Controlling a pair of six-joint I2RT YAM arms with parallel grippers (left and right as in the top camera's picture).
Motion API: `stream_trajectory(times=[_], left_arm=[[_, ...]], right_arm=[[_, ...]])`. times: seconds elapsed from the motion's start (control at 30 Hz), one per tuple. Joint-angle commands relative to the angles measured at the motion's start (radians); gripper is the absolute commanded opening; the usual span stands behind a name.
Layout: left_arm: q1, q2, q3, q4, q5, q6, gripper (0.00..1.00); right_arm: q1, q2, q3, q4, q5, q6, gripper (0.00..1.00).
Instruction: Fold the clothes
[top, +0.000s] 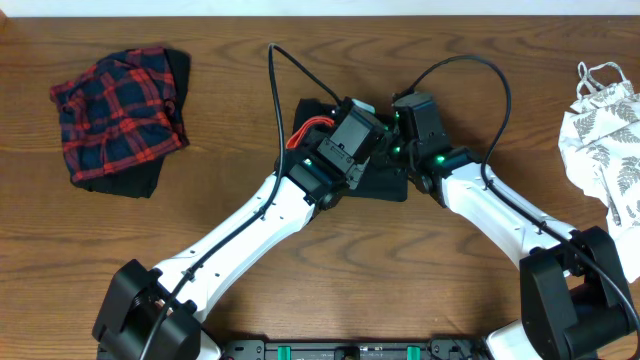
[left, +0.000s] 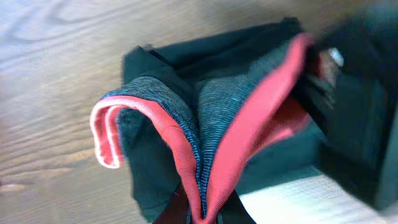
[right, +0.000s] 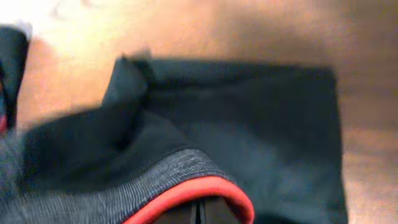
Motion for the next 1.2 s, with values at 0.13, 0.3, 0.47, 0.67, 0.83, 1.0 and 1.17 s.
stream_trajectory(times=[0.13,0.3,0.47,0.67,0.83,1.0,1.17], left_arm=[[-0.056,0.039,0.032,0.002,0.147,-0.047,0.06],[-0.098,0.089,0.032,0.003,0.147,-0.047,0.06],[-0.118,0.141,0.032,0.037,0.147,-0.047,0.07],[-0.124,0.162,0.032,0.062,0.147,-0.047,0.12],[-0.124,0.162,0.032,0.077,0.148,-0.047,0.14],[-0.127,0.162,0.032,0.082,0.188,-0.046,0.17],[-0.127,0.162,0.032,0.093,0.195,-0.046,0.23]], right_arm=[[0.003,0.085,-0.002,0.164,0.114,-0.009,0.02],[-0.016,0.173,-0.002,0.302,0.138,-0.035,0.09],[-0.062,0.198,-0.002,0.353,0.138,-0.035,0.41],[-0.13,0.198,-0.002,0.357,0.13,-0.035,0.92],[-0.204,0.198,-0.001,0.408,0.043,-0.077,0.99],[-0.286,0.193,0.0,0.426,-0.05,-0.08,0.99],[-0.338,0.186,0.0,0.418,-0.229,-0.103,0.99]])
